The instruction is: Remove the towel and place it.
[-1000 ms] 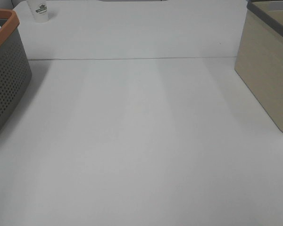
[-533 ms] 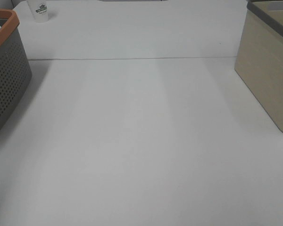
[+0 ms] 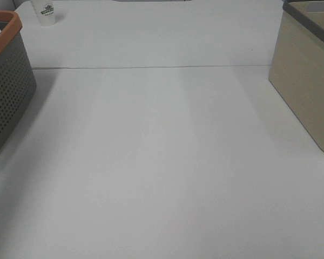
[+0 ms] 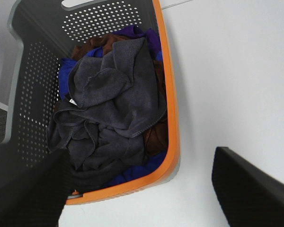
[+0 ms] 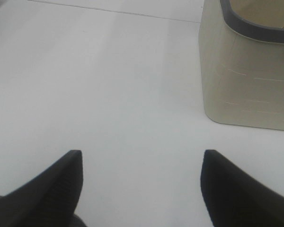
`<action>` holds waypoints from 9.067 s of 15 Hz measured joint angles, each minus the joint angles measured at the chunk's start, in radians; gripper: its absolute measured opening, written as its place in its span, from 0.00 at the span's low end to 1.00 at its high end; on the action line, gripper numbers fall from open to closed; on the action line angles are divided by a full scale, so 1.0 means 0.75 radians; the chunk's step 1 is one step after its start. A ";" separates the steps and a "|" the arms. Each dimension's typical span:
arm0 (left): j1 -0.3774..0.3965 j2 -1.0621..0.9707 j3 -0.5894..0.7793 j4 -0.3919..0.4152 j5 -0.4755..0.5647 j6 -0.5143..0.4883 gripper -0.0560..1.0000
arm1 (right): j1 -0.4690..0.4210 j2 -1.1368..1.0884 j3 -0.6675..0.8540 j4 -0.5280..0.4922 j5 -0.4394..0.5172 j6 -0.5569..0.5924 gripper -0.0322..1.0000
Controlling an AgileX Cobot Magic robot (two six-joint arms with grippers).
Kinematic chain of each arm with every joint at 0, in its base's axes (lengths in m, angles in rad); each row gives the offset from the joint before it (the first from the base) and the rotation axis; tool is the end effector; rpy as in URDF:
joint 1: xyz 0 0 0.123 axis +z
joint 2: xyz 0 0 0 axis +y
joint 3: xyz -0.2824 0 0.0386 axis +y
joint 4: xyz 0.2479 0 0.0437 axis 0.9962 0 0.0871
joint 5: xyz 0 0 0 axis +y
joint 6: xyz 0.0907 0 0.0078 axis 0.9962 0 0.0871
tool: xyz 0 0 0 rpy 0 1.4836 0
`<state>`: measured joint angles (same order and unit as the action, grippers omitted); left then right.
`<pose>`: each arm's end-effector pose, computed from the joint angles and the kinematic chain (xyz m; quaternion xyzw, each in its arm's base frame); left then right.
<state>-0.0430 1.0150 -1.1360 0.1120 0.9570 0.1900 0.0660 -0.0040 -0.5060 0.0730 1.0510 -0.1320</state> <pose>0.1913 0.0001 0.3950 0.1176 0.9078 0.0840 0.3938 -0.0063 0.0054 0.2798 -0.0852 0.8432 0.0190 0.5305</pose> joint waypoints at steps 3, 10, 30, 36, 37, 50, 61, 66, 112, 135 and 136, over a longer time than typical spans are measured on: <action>0.000 0.203 -0.128 0.080 0.103 0.048 0.77 | 0.000 0.000 0.000 0.000 0.000 0.000 0.71; 0.013 0.681 -0.533 0.267 0.260 0.163 0.77 | 0.000 0.000 0.000 0.000 0.000 0.000 0.71; 0.344 1.272 -0.733 -0.163 0.101 0.749 0.76 | 0.000 0.000 0.000 0.000 0.000 0.000 0.71; 0.344 1.344 -0.733 -0.163 0.016 0.749 0.67 | 0.000 0.000 0.000 0.000 0.000 0.000 0.71; 0.344 1.345 -0.733 -0.163 0.013 0.749 0.61 | 0.000 0.000 0.000 0.000 0.000 0.000 0.71; 0.344 1.337 -0.733 -0.143 0.016 0.611 0.05 | 0.000 0.000 0.000 0.000 0.000 0.000 0.71; 0.335 0.897 -0.733 -0.141 0.007 0.605 0.05 | 0.000 0.000 0.000 0.000 0.000 0.000 0.71; 0.272 0.736 -0.733 -0.133 -0.069 0.605 0.05 | 0.000 0.000 0.000 0.000 0.000 0.000 0.71; -0.484 0.768 -0.736 -0.088 -0.256 -0.205 0.05 | 0.000 0.000 0.000 0.103 -0.004 -0.011 0.71; -0.617 0.823 -0.815 -0.125 -0.339 0.197 0.05 | 0.000 0.967 -0.088 1.047 -0.477 -1.020 0.70; -0.583 0.823 -0.829 -0.240 -0.336 0.328 0.05 | 0.000 1.021 -0.088 1.171 -0.488 -1.183 0.70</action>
<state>-0.4800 1.6320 -1.7580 -0.0680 0.7050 0.4360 0.0660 0.7620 -0.5720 0.9510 0.6850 -1.0190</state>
